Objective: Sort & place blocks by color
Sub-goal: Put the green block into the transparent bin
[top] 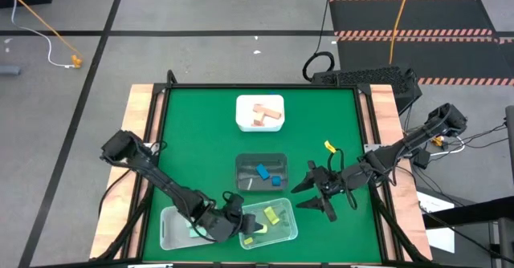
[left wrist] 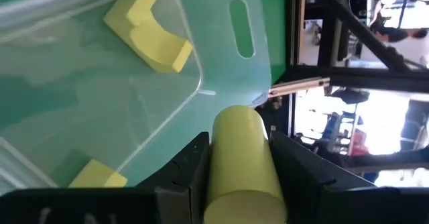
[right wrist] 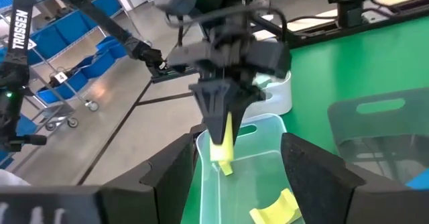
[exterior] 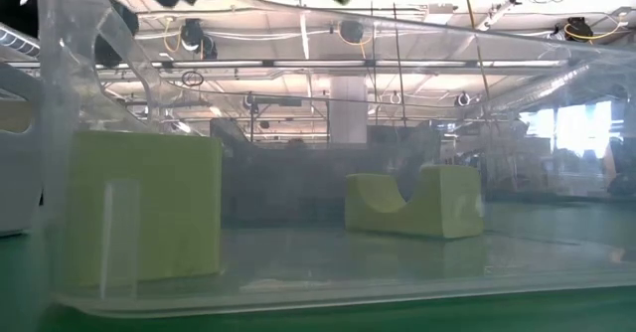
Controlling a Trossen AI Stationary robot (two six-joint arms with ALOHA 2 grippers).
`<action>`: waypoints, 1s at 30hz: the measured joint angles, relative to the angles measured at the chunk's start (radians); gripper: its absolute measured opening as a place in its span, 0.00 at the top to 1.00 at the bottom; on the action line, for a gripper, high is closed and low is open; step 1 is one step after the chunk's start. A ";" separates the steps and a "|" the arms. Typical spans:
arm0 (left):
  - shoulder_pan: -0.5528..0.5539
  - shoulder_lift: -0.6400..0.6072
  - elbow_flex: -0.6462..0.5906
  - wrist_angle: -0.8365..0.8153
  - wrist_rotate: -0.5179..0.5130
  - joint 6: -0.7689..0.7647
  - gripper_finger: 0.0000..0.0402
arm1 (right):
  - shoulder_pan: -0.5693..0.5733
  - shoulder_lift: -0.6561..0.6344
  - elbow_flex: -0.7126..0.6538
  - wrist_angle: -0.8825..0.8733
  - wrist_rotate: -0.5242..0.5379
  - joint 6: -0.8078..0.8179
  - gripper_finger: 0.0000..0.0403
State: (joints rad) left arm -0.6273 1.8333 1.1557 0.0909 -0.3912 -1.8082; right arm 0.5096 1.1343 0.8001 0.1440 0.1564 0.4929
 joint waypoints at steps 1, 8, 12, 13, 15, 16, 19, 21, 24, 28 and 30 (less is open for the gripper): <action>0.000 0.010 0.000 0.013 0.000 -0.012 0.68 | -0.003 0.000 0.000 0.000 0.001 -0.007 0.47; 0.001 0.032 0.000 0.010 -0.008 -0.046 0.58 | -0.019 0.000 0.000 -0.001 0.003 -0.011 0.47; 0.001 0.032 0.000 0.028 -0.011 -0.011 0.57 | -0.019 0.000 0.000 -0.008 0.003 -0.007 0.47; 0.001 0.032 0.000 0.042 -0.011 0.001 0.56 | -0.019 0.000 0.000 -0.008 0.003 -0.004 0.47; 0.000 0.032 0.000 0.063 -0.011 0.022 0.56 | -0.019 0.000 0.000 -0.008 0.004 0.005 0.47; -0.002 0.032 0.000 0.072 -0.011 0.032 0.56 | -0.019 0.000 0.000 -0.008 0.003 0.012 0.47; -0.002 0.032 0.000 0.099 -0.011 0.060 0.56 | -0.019 0.000 0.000 -0.011 0.003 0.017 0.47; -0.002 0.032 0.000 0.109 -0.005 0.082 0.56 | -0.025 0.000 0.000 -0.028 0.003 0.016 0.47; 0.000 0.032 0.000 0.134 0.024 0.110 0.55 | -0.045 0.000 0.000 -0.055 0.003 0.016 0.47; 0.014 0.032 0.000 0.162 0.033 0.152 0.55 | -0.090 0.000 0.000 -0.083 0.005 0.011 0.47; 0.026 0.027 0.000 0.181 0.033 0.188 0.55 | -0.119 0.000 0.000 -0.083 0.017 -0.021 0.47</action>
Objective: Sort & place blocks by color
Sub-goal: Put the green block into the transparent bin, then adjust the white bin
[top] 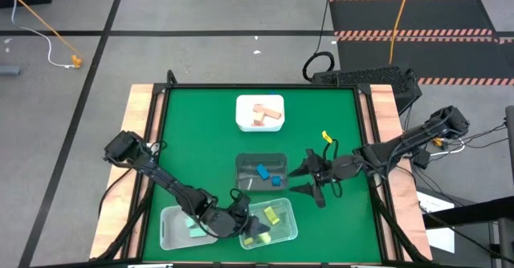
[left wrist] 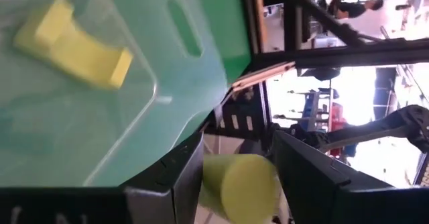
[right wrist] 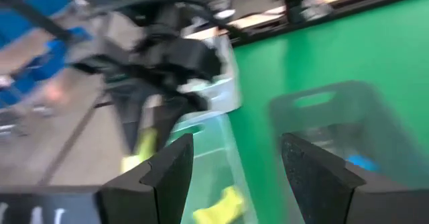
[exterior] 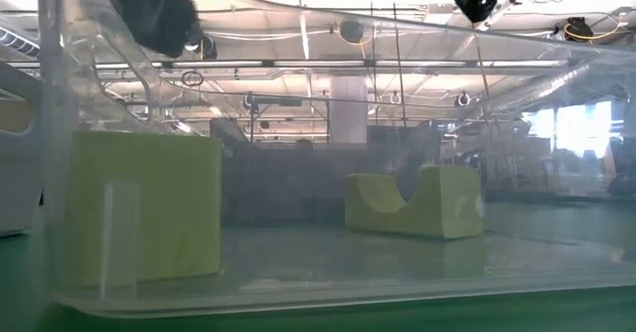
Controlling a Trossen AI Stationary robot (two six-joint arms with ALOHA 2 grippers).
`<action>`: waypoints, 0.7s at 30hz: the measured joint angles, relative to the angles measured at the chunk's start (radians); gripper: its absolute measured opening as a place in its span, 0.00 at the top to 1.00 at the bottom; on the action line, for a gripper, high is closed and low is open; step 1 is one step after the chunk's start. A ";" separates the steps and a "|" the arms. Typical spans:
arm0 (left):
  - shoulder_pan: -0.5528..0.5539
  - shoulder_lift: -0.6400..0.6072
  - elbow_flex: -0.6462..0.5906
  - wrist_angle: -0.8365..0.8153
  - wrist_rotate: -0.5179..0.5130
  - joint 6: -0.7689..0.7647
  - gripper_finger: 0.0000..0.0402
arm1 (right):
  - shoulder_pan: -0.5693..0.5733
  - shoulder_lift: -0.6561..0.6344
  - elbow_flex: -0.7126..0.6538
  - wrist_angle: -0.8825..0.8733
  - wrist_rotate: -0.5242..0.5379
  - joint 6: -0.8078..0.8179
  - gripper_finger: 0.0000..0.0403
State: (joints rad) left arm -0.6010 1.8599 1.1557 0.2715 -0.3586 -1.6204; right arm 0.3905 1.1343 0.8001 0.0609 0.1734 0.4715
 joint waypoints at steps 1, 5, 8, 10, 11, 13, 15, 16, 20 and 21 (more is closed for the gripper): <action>0.007 -0.007 0.000 -0.002 0.000 0.024 0.55 | -0.013 0.000 0.000 -0.001 0.015 -0.023 0.47; 0.039 -0.016 0.000 -0.007 0.000 0.109 0.55 | -0.059 0.000 0.000 0.002 0.067 -0.097 0.47; 0.062 -0.032 -0.001 -0.003 0.005 0.164 0.55 | -0.088 0.000 0.000 -0.001 0.066 -0.099 0.47; 0.074 -0.056 0.000 -0.019 0.005 0.197 0.55 | -0.098 0.000 0.000 -0.001 0.062 -0.097 0.47; 0.083 -0.069 -0.001 -0.035 0.003 0.232 0.55 | -0.098 0.000 0.000 0.002 0.062 -0.091 0.47; 0.112 -0.096 -0.001 -0.031 -0.005 0.321 0.55 | -0.098 -0.001 0.000 0.002 0.061 -0.090 0.47; 0.146 -0.151 -0.002 -0.079 -0.038 0.467 0.55 | -0.098 -0.001 0.000 0.003 0.061 -0.094 0.47; 0.170 -0.173 -0.001 -0.073 -0.052 0.550 0.55 | -0.097 -0.001 0.000 0.007 0.060 -0.092 0.47; 0.251 -0.282 -0.002 -0.106 -0.143 0.810 0.55 | -0.097 -0.001 0.000 0.036 0.060 -0.092 0.47; 0.272 -0.305 0.000 -0.110 -0.159 0.837 0.55 | -0.097 -0.001 0.000 0.039 0.060 -0.092 0.47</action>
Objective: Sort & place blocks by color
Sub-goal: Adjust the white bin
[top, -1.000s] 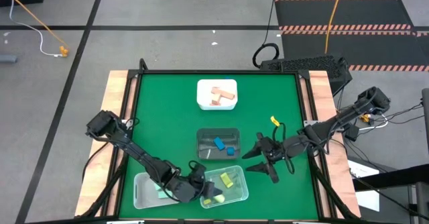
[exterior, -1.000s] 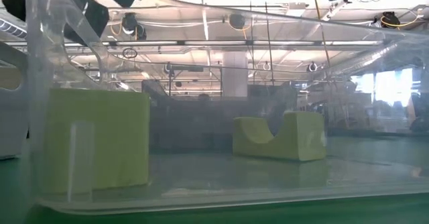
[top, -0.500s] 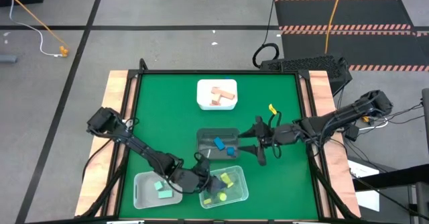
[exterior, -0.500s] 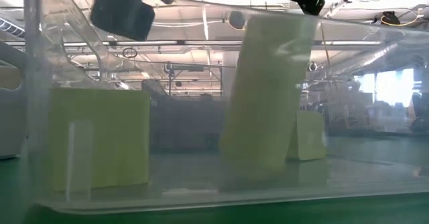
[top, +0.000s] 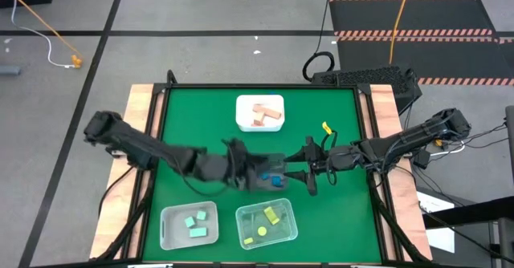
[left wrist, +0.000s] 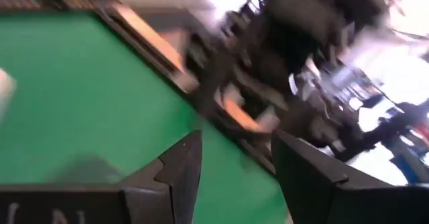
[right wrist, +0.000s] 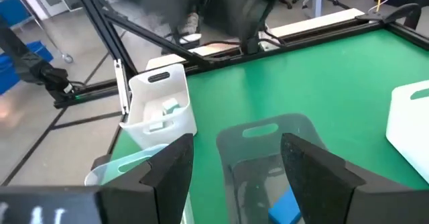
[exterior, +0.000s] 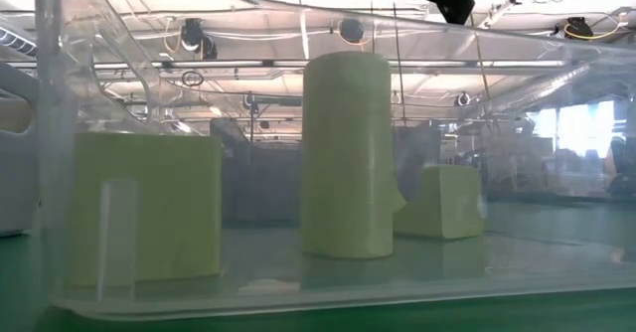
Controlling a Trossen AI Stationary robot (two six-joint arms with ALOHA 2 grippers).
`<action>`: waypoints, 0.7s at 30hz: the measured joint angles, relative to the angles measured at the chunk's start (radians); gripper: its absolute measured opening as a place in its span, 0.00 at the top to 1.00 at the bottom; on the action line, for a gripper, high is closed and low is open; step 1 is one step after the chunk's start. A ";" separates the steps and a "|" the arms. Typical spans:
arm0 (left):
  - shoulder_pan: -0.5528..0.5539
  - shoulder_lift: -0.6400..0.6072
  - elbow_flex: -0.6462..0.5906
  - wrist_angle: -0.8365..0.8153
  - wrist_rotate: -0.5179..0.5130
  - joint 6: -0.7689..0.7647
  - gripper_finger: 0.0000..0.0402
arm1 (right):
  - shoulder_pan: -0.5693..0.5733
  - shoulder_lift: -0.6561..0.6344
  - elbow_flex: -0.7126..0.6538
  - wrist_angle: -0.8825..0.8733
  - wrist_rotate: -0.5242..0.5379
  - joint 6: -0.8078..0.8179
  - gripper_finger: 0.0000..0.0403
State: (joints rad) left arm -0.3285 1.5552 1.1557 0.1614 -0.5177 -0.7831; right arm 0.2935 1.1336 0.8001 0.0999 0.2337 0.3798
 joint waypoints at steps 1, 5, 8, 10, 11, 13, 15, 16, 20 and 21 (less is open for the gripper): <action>0.022 -0.032 0.001 -0.033 -0.012 0.010 0.55 | 0.000 0.000 0.000 -0.001 0.000 0.000 0.47; 0.119 -0.120 0.003 -0.217 -0.036 -0.035 0.55 | 0.000 0.000 0.000 0.001 0.000 0.000 0.47; 0.195 -0.146 -0.001 -0.419 -0.033 -0.117 0.55 | 0.000 0.000 0.000 0.001 0.000 0.000 0.47; 0.249 -0.144 0.000 -0.561 -0.022 -0.199 0.55 | 0.000 0.000 0.000 0.001 0.000 0.000 0.47; 0.278 -0.140 -0.002 -0.626 -0.005 -0.234 0.55 | 0.000 0.000 0.000 0.001 0.000 0.000 0.47; 0.337 -0.114 -0.001 -0.684 0.055 -0.273 0.55 | 0.000 0.000 0.000 0.001 0.000 0.000 0.47; 0.391 -0.090 -0.001 -0.738 0.109 -0.274 0.55 | 0.000 0.000 0.000 0.001 0.001 0.000 0.47; 0.416 -0.080 -0.002 -0.747 0.120 -0.269 0.55 | 0.000 0.000 0.000 0.001 0.003 0.000 0.47; 0.519 -0.056 -0.002 -0.779 0.116 -0.251 0.55 | -0.008 0.000 0.000 0.001 0.102 0.000 0.47; 0.542 -0.050 -0.002 -0.786 0.115 -0.230 0.55 | -0.012 0.000 0.000 0.001 0.129 0.001 0.47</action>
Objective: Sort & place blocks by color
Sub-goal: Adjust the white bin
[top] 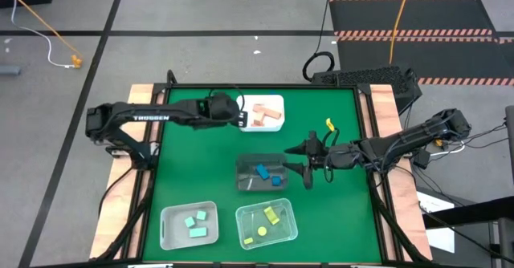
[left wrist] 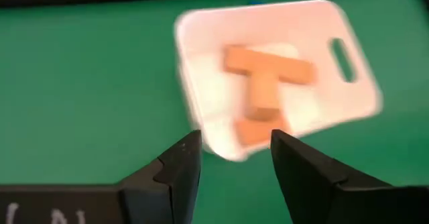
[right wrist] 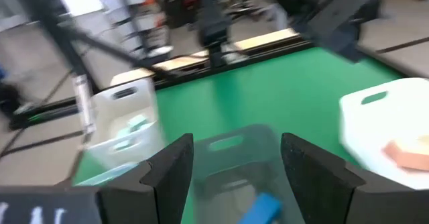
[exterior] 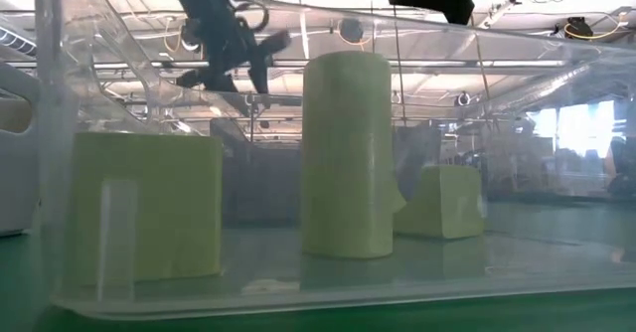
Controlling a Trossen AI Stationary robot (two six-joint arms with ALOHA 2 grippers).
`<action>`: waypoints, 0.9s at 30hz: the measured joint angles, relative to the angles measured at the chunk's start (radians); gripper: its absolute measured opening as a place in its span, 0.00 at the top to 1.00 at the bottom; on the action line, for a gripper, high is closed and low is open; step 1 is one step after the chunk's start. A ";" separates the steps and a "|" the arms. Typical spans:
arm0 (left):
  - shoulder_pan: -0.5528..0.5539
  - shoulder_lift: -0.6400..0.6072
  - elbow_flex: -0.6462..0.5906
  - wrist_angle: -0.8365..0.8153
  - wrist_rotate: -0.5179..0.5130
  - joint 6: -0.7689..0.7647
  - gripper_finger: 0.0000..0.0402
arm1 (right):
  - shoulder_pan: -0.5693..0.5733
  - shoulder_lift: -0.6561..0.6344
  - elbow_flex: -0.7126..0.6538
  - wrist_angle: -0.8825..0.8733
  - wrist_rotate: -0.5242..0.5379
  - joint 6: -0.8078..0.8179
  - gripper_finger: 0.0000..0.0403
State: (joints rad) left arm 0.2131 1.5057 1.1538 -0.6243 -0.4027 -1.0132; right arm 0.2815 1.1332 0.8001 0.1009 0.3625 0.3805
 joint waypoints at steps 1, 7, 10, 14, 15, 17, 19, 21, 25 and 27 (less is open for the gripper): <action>0.021 0.006 0.000 -0.006 0.000 0.023 0.55 | -0.002 0.000 0.000 0.000 0.011 0.000 0.47; 0.112 0.060 0.001 -0.020 0.005 0.158 0.55 | -0.007 0.000 0.000 0.000 0.002 0.000 0.47; 0.134 0.098 0.002 -0.019 0.012 0.187 0.55 | -0.007 0.000 0.000 0.000 -0.001 0.000 0.47; 0.153 0.147 0.002 -0.011 0.013 0.206 0.55 | -0.007 0.000 0.000 0.000 0.000 0.000 0.47; 0.156 0.156 0.002 -0.009 0.013 0.209 0.55 | -0.007 0.000 0.000 0.000 0.000 0.000 0.47; 0.159 0.168 0.002 0.002 0.015 0.210 0.55 | -0.007 0.000 0.000 0.000 -0.001 0.000 0.47; 0.161 0.174 0.002 0.011 0.018 0.210 0.55 | -0.007 0.000 0.000 0.000 -0.001 0.000 0.47; 0.162 0.175 0.002 0.023 0.018 0.213 0.55 | -0.007 0.000 0.000 0.000 -0.001 0.000 0.47; 0.158 0.175 0.002 0.051 0.019 0.207 0.55 | -0.007 0.000 0.000 0.000 -0.001 0.000 0.47; 0.158 0.175 0.002 0.081 0.027 0.207 0.55 | -0.007 0.000 0.000 0.000 -0.001 0.000 0.47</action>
State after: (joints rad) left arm 0.3706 1.6802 1.1553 -0.5437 -0.3762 -0.8066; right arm 0.2749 1.1332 0.8001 0.1005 0.3618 0.3801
